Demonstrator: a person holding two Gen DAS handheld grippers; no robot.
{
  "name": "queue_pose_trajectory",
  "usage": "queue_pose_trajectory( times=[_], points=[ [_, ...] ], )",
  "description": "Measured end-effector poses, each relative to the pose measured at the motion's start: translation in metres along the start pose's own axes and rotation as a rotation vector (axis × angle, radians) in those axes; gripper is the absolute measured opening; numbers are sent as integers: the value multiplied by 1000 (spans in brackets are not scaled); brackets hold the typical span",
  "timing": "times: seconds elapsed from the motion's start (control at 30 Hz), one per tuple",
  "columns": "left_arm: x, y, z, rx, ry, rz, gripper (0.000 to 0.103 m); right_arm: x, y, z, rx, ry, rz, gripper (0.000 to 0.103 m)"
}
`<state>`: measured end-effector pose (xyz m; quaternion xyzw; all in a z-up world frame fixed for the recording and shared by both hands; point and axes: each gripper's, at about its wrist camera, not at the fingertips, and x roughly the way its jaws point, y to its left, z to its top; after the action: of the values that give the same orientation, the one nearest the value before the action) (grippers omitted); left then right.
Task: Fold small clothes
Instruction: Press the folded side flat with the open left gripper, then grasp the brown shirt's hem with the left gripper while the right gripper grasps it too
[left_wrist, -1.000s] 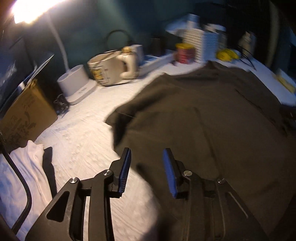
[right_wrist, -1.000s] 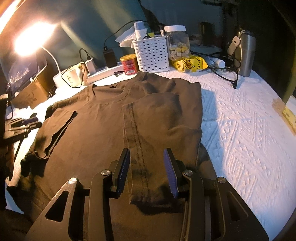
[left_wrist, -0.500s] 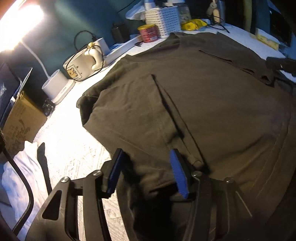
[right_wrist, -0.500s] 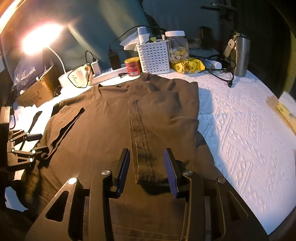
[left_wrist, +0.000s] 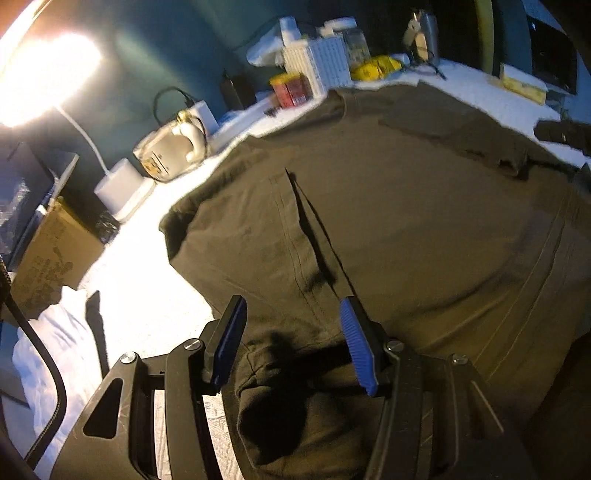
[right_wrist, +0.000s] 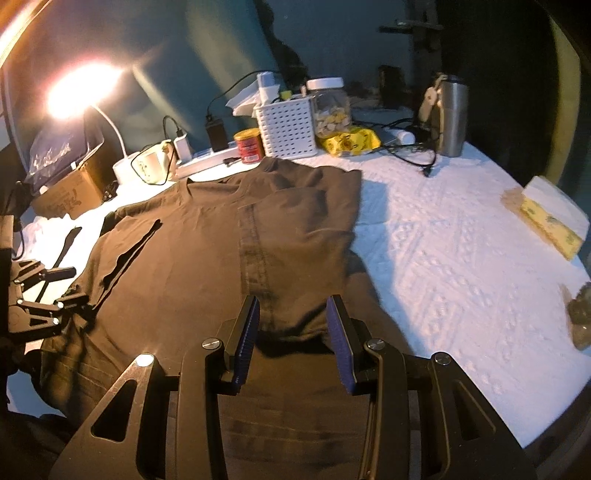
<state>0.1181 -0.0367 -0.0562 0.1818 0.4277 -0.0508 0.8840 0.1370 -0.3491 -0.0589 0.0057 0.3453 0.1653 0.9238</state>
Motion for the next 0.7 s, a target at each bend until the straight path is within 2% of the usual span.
queue_pose_trajectory(
  times=[0.1, 0.23, 0.5, 0.7],
  points=[
    [-13, 0, 2, -33, -50, 6, 54, -10, -10, -5, 2, -9, -17, 40],
    [-27, -2, 4, -85, -109, -5, 62, -19, -22, -12, 7, -18, -33, 40],
    [-52, -13, -6, -191, -214, -58, 62, -41, -37, -35, -21, -17, -36, 40],
    [-53, -15, -24, -312, -216, -114, 62, -51, -45, -58, -35, 0, -52, 40]
  ],
)
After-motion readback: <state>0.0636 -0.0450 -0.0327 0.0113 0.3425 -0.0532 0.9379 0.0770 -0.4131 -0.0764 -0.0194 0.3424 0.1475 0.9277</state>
